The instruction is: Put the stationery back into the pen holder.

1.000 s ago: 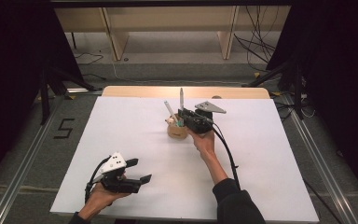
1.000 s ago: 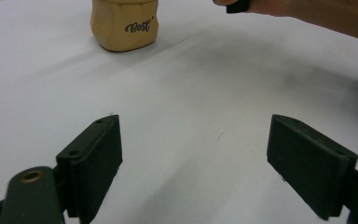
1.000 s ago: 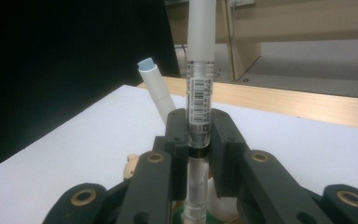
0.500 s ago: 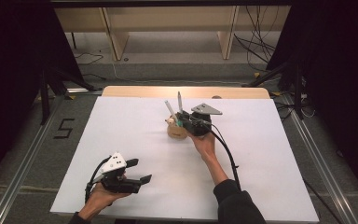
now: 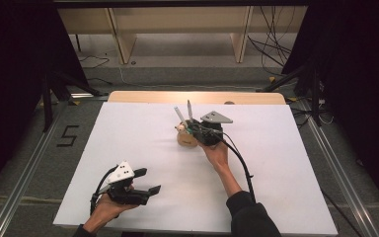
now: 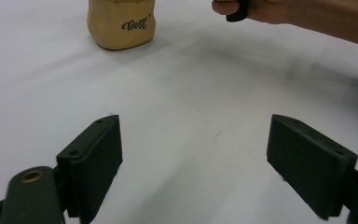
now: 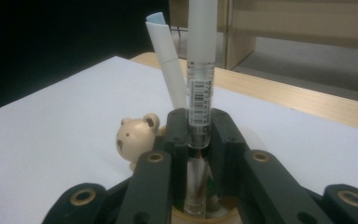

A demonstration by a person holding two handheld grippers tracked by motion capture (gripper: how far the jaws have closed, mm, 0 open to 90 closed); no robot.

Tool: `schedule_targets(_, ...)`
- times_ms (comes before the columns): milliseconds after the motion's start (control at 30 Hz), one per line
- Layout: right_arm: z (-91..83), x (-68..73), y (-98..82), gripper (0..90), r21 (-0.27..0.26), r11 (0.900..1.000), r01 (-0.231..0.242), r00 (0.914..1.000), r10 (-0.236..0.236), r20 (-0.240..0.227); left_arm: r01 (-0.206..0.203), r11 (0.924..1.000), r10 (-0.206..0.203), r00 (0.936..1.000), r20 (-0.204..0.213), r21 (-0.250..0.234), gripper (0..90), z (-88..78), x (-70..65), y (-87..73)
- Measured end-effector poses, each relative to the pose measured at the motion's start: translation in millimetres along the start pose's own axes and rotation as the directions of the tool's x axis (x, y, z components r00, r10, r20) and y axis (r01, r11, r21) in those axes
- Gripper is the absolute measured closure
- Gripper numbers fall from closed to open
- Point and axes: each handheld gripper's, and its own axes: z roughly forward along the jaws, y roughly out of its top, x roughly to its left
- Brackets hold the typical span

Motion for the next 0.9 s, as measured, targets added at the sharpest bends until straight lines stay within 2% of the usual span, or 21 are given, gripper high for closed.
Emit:
schedule_targets(567, -0.8, 3.3, -0.8, 79.1, 0.048, 0.998, 0.034, 0.9993, -0.035, 0.014, 0.002, 1.0000, -0.002, 1.0000, -0.001, 0.002, 17.6, 0.3, -0.5, -0.1)
schedule_targets(833, -0.4, 2.3, -2.2, 78.7, 0.065, 0.997, 0.037, 0.9990, -0.039, 0.023, 0.000, 1.0000, 0.000, 1.0000, -0.001, 0.004, 17.6, 0.2, -0.3, 0.1)
schedule_targets(900, -1.3, 2.2, -2.3, 75.8, 0.062, 0.998, 0.029, 0.9993, -0.030, 0.024, 0.000, 1.0000, 0.000, 1.0000, -0.002, 0.003, 17.6, 0.2, -0.3, 0.1)
